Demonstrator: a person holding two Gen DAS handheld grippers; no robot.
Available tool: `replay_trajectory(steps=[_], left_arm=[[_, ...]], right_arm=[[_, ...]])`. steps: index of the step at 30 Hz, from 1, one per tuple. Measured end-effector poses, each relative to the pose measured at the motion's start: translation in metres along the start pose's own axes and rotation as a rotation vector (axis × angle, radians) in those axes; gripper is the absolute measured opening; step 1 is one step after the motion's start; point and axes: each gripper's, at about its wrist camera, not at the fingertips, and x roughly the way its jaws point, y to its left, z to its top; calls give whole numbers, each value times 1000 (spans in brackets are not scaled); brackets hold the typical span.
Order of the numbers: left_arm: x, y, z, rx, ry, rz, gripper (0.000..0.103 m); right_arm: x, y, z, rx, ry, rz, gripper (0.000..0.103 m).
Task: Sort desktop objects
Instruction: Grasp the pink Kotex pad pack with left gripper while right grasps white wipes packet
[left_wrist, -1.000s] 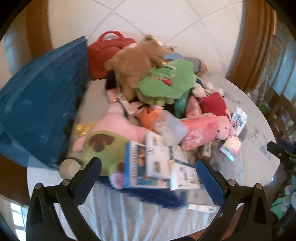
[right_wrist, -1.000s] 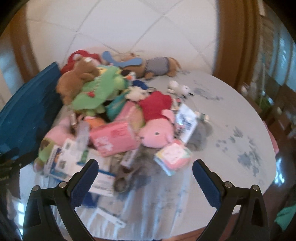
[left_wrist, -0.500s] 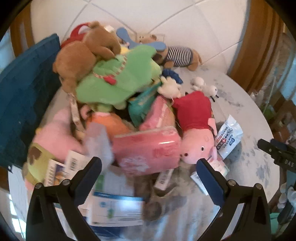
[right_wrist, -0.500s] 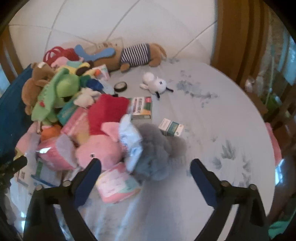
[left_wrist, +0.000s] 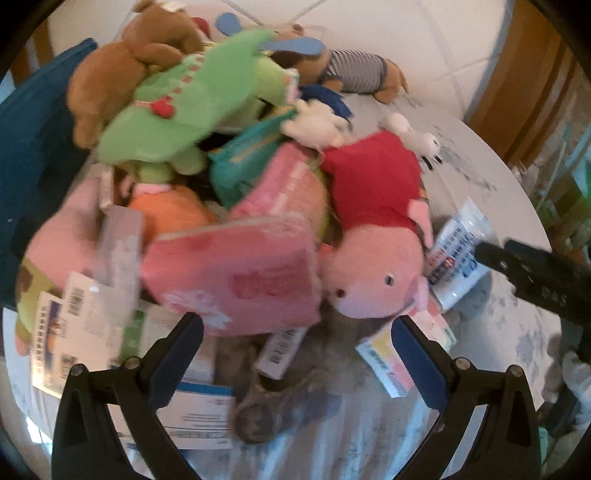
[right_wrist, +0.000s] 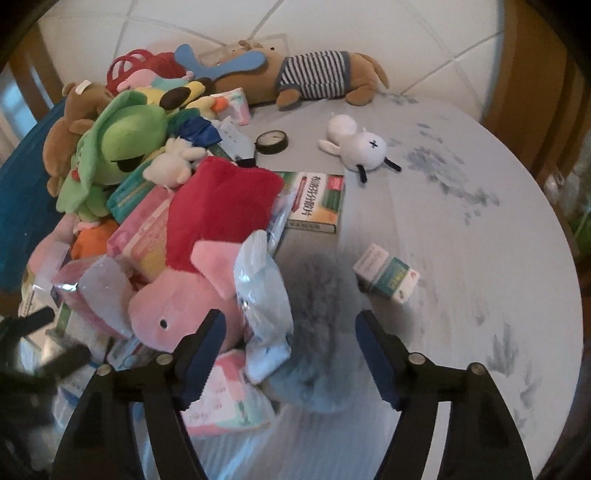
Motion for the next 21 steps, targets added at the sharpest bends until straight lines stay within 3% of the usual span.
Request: replay_trajectory(steps=[1,2,3,4,5,11,16,21], left_arm=[[5,-6,-2,-2,17,-2,102],[11,-12,-5,-4,34,-4,101],[15,-18,-7,-8,51,-9,99],[20,-24,-9,-17,65,-9,98],[25,-31,-12,-28,80,-8,97],[38,-64,-22,-193,85,17,97],[56,-92,-39,-298,105,92,97],[65,-103,-47,-383,68,105,102]], right_arm=[[4,1,1,-11,5,12,74],[9,4,2,-31,18,38,66],[13,6,2,-51,31,65,42],[18,7,2,-68,46,72,27],[22,6,2,-79,62,86,21],[32,-26,1,-148,122,195,21],[28,-55,-4,-211,140,297,21],[29,-67,-10,-241,118,365,22]])
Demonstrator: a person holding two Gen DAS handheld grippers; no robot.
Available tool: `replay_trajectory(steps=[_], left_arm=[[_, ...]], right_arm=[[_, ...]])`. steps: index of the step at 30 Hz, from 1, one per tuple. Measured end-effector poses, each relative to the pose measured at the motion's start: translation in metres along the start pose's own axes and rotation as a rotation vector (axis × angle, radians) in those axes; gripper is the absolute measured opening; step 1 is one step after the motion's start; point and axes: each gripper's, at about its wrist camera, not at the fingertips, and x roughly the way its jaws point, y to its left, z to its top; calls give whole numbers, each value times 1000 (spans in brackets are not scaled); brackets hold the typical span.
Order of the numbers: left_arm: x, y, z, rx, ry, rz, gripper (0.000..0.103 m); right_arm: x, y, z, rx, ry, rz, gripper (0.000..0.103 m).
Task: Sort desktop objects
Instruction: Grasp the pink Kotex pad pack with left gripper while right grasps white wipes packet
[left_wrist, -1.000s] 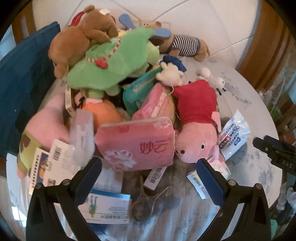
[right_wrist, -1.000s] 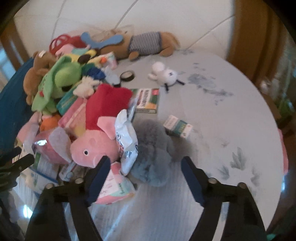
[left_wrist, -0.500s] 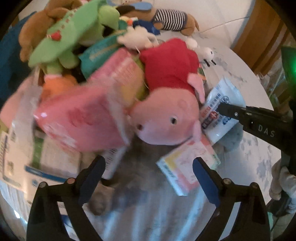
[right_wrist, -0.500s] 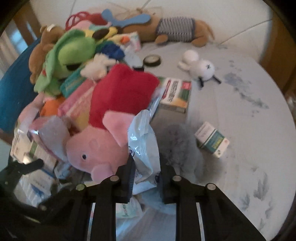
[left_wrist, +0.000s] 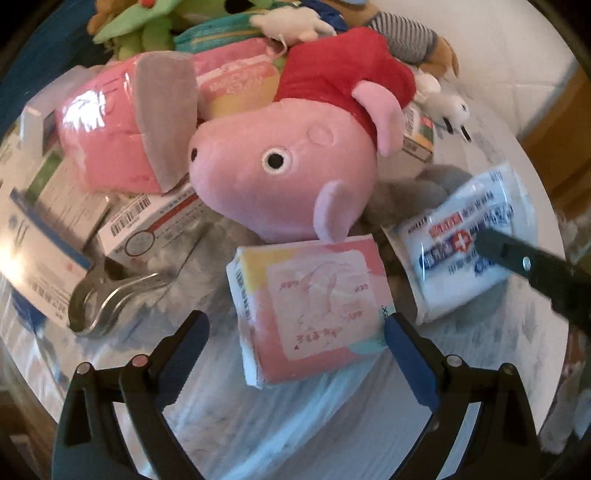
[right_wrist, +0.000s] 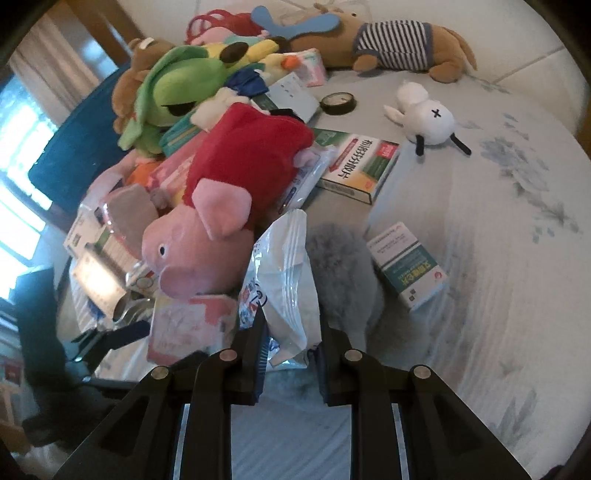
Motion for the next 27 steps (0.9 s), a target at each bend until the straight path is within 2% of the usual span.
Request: replay_trajectory(steps=[2,9,10,13,14,16,17,18,23,27], left_arm=[[2,-4,-2,-27,-12,1,102],[29,-12,-11,-29,25,123,102],[30,-10,-11,-34,25,122,101],[24,-6,-12,-36,-3,119,89],[22,-6,-12,-32,-12,124,87],[19,-5,-11,-25,-23,127,87],[20,-4,-11,-26,-16,124,87],[22,-2,-12,-30,-11,119,87],[18,4,-15,-41,-19,116,87],[15,9,-18,-50,-24,102,81]], right_arm=[[1,-4,-4,-9,2,9,24],[0,-14,-13,-25,5,41,26],[0,-15,-13,-29,5,43,26],[1,-11,-13,-56,0,47,29],[1,-10,-12,-65,-5,46,32],[3,-8,-11,-67,-11,40,50],[6,-8,-10,-67,-12,32,63],[8,-7,-9,-66,-13,24,70],[6,3,-6,-98,-68,11,72],[3,25,-4,-175,-98,22,72]])
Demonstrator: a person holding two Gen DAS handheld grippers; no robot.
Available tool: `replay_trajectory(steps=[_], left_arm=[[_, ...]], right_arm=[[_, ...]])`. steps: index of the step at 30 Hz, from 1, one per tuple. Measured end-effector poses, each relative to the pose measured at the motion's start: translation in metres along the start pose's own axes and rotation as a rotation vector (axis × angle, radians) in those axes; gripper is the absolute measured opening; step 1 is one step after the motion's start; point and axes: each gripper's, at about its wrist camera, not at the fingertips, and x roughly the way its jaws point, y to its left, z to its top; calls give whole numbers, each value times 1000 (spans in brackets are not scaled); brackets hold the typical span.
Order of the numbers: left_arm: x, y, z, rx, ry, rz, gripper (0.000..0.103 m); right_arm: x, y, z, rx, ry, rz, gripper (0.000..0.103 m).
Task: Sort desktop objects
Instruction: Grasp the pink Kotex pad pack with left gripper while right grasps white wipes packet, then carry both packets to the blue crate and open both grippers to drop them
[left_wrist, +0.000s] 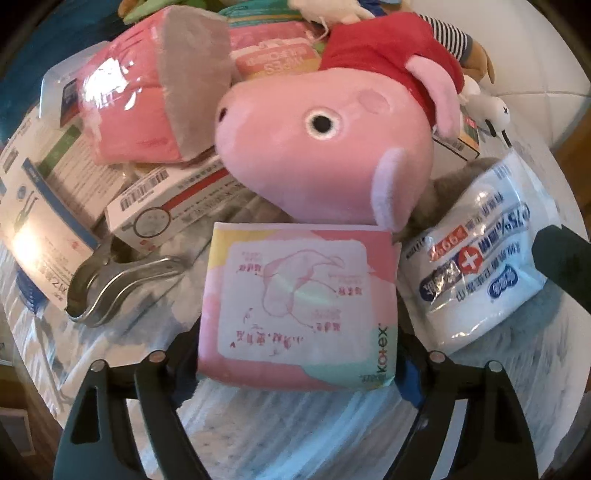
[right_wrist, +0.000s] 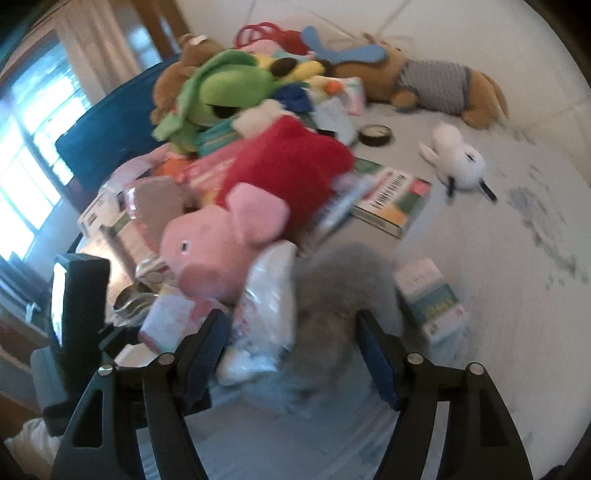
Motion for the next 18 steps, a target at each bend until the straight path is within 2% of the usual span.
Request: replay_trajectory(steps=[1,2,3,5,6,9,14,18], left_arm=[[-1,1,-1,-2,-4,-3,81],[-2,2,-1,-1,-9,0,80],[-4,3,-2,1,-13,4,79],[-7,6,-3,-3,-21,4,79],[-9,8,-4,-10,-25,-1,79],[-12,15,-4,-24,-37,0,79],[-12,17,-4,-12,-24,4,78],[-41,21,-4,-10,-65,-1,78]], right_arm=[[4,5,1,-20,10,-1,71],[7,9,2,-38,19,-6,65],[10,13,3,-62,26,-26,51],[17,20,4,-97,41,-47,32],[16,22,5,-102,45,-48,28],[8,32,7,-145,31,-49,27],[40,31,-1,-145,129,-23,27],[23,37,7,-131,82,-7,26]])
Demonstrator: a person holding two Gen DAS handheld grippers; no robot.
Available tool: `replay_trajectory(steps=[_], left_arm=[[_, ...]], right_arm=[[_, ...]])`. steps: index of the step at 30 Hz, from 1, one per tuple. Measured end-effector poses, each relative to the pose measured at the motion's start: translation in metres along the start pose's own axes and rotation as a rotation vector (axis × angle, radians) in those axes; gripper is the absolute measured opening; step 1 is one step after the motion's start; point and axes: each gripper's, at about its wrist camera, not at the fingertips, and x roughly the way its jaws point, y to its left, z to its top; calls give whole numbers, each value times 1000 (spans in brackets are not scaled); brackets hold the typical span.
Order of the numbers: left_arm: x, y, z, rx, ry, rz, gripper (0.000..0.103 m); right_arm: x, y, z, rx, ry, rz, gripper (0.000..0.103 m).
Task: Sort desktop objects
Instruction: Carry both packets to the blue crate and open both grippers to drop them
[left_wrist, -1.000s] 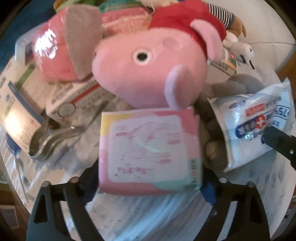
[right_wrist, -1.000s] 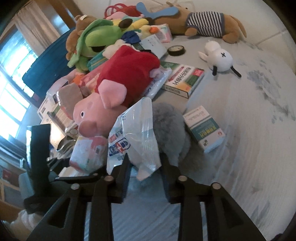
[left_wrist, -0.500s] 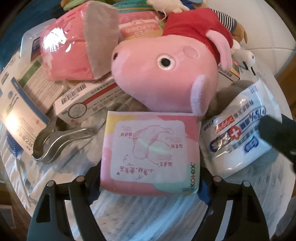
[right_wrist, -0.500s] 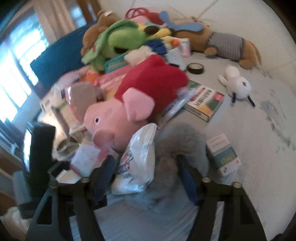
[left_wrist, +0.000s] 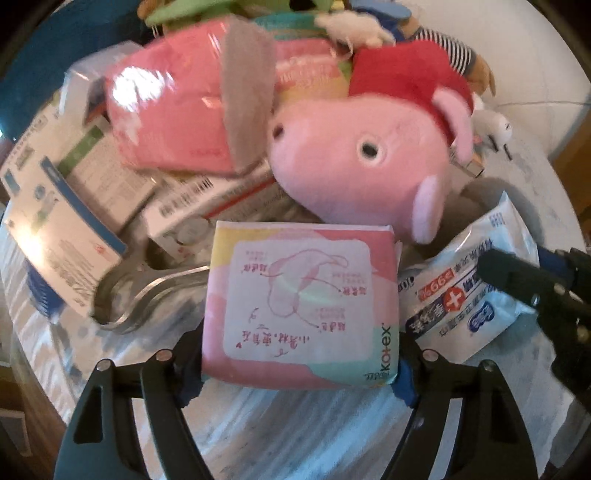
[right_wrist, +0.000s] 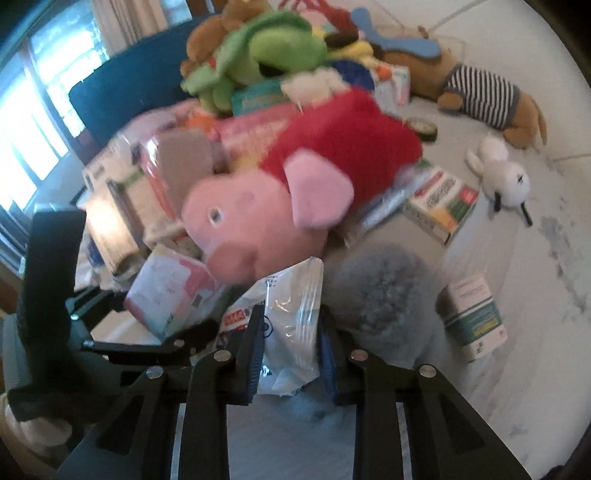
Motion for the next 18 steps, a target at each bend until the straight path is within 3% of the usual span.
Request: replay_trajectory(steps=[6,10,18], left_arm=[[-72,23,21,-27,-130,26,78],[-103,43,53,-57,-185,52,78],[-152,113,58,-82,-269,70,78]], right_arm=[[-49,18,31,-38,-104,2,26],[-74,41,56,-80,-169,11,26],[-97,105,93,-145,-247,10,26]])
